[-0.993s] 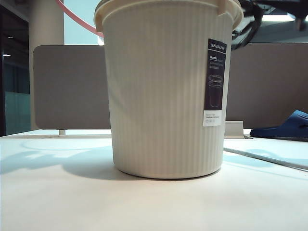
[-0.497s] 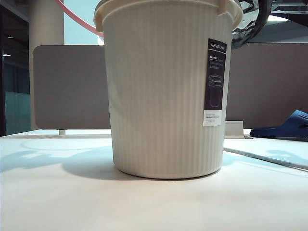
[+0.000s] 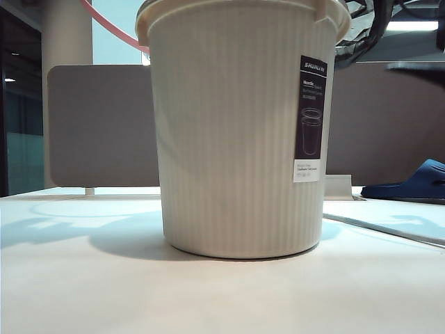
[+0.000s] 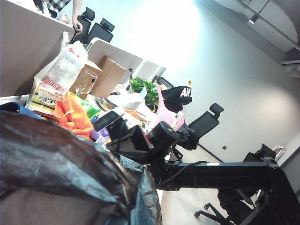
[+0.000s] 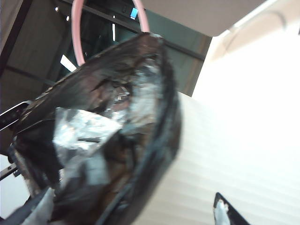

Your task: Open the ring lid of the trash can, pull out the black garbage bag inside, and place it on the table.

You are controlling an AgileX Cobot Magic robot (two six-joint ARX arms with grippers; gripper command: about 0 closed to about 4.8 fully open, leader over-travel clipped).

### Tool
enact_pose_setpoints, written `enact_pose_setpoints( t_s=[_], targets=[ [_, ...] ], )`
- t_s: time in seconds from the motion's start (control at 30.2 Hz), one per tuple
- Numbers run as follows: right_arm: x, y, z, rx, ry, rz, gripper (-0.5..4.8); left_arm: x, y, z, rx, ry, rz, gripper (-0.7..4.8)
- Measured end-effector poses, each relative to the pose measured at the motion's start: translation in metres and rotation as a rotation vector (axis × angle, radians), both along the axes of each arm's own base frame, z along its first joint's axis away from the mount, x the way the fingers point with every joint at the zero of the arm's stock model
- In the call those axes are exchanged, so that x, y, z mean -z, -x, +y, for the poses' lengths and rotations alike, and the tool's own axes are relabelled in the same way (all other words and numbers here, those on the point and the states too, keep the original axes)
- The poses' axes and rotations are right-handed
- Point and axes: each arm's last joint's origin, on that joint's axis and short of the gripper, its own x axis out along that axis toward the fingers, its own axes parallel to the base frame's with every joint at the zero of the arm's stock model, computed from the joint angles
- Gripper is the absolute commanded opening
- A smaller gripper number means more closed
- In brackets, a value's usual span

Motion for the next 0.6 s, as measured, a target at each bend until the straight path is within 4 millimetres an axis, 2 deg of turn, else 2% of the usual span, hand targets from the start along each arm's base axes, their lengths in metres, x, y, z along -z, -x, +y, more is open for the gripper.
enact_pose_setpoints(
  t_s=[0.4,0.6],
  targets=[
    [0.029,-0.017,0.007,-0.026,-0.024,0.091,4.73,0.000,-0.001,0.000,-0.018,0.004,0.001,-0.06],
    [0.030,-0.022,0.007,0.001,-0.050,0.072,4.73,0.000,-0.001,0.000,-0.017,0.004,0.001,-0.06]
  ],
)
